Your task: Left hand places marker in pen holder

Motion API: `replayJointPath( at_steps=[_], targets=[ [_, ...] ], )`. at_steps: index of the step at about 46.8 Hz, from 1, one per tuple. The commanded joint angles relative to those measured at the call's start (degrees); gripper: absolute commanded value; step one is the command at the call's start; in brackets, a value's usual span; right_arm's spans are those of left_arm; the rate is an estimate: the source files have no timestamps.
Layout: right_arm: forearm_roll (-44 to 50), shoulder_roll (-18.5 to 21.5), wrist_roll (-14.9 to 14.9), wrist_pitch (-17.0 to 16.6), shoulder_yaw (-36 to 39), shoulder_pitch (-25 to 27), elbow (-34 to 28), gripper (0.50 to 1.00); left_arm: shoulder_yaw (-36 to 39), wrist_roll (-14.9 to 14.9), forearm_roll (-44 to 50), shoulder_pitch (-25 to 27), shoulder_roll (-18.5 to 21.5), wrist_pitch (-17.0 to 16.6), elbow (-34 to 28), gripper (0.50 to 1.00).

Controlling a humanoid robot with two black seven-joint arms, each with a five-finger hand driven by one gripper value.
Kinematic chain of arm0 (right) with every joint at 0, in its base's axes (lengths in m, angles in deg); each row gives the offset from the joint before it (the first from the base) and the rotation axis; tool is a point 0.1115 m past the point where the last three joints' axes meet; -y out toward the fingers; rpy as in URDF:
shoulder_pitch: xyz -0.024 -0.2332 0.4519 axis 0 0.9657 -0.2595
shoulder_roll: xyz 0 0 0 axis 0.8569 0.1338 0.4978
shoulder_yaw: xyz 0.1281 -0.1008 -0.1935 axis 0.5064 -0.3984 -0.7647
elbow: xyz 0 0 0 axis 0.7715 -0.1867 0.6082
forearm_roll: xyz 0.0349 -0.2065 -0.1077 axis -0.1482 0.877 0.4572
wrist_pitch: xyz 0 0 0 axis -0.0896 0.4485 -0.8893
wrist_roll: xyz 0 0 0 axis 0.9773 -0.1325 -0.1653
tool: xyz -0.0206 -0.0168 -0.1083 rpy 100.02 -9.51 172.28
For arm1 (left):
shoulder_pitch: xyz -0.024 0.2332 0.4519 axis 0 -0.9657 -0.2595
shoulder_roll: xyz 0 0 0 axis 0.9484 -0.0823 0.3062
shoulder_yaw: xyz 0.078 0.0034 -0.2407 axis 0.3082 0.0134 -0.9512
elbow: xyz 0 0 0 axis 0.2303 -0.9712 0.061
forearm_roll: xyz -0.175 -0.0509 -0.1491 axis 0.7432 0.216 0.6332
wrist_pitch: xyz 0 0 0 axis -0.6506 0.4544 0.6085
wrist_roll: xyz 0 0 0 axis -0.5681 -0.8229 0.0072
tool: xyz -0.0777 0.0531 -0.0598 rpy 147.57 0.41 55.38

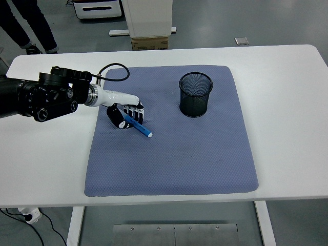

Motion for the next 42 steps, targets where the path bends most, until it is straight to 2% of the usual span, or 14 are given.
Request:
replayJointPath(
  at_steps=[1, 26, 42],
  targets=[
    [0.00, 0.00, 0.00, 0.02, 0.00, 0.00, 0.00, 1.000, 0.00, 0.00, 0.06, 0.00, 0.00, 0.05, 0.00, 0.500],
    [0.00, 0.00, 0.00, 0.02, 0.00, 0.00, 0.00, 1.000, -0.35, 0.00, 0.59, 2.02, 0.70, 0.22, 0.09, 0.500],
    [0.00, 0.00, 0.00, 0.02, 0.00, 0.00, 0.00, 1.000, -0.53, 0.00, 4.19, 3.52, 0.79, 0.22, 0.09, 0.500]
  ],
)
